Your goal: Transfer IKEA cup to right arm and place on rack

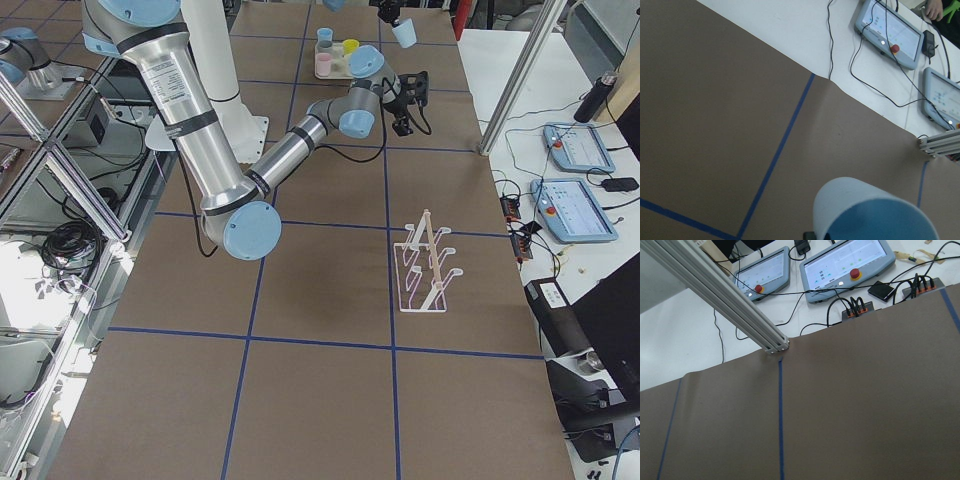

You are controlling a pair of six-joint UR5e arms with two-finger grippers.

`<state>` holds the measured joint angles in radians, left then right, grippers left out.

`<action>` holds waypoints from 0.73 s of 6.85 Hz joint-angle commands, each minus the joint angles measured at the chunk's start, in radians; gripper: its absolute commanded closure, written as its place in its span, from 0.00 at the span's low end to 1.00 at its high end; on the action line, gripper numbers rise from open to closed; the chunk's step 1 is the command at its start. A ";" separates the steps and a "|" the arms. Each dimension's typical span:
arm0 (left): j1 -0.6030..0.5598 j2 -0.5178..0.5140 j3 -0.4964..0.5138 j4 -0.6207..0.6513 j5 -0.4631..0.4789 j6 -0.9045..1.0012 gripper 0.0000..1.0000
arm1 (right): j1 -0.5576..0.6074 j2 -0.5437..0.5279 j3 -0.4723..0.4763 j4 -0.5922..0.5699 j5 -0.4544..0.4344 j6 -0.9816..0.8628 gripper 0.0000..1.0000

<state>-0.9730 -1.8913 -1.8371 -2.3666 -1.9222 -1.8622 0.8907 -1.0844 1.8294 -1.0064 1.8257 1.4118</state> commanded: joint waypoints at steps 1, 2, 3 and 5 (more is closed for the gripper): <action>0.162 -0.136 0.053 -0.081 0.211 -0.249 1.00 | -0.085 0.073 -0.031 0.110 -0.112 0.177 0.00; 0.186 -0.144 0.088 -0.203 0.254 -0.334 1.00 | -0.128 0.083 -0.073 0.241 -0.205 0.288 0.00; 0.186 -0.144 0.137 -0.356 0.261 -0.410 1.00 | -0.166 0.083 -0.116 0.376 -0.271 0.336 0.00; 0.189 -0.144 0.218 -0.628 0.325 -0.558 1.00 | -0.182 0.083 -0.147 0.524 -0.296 0.456 0.00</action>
<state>-0.7877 -2.0339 -1.6675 -2.8371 -1.6440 -2.3275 0.7202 -1.0025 1.7012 -0.5763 1.5502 1.7968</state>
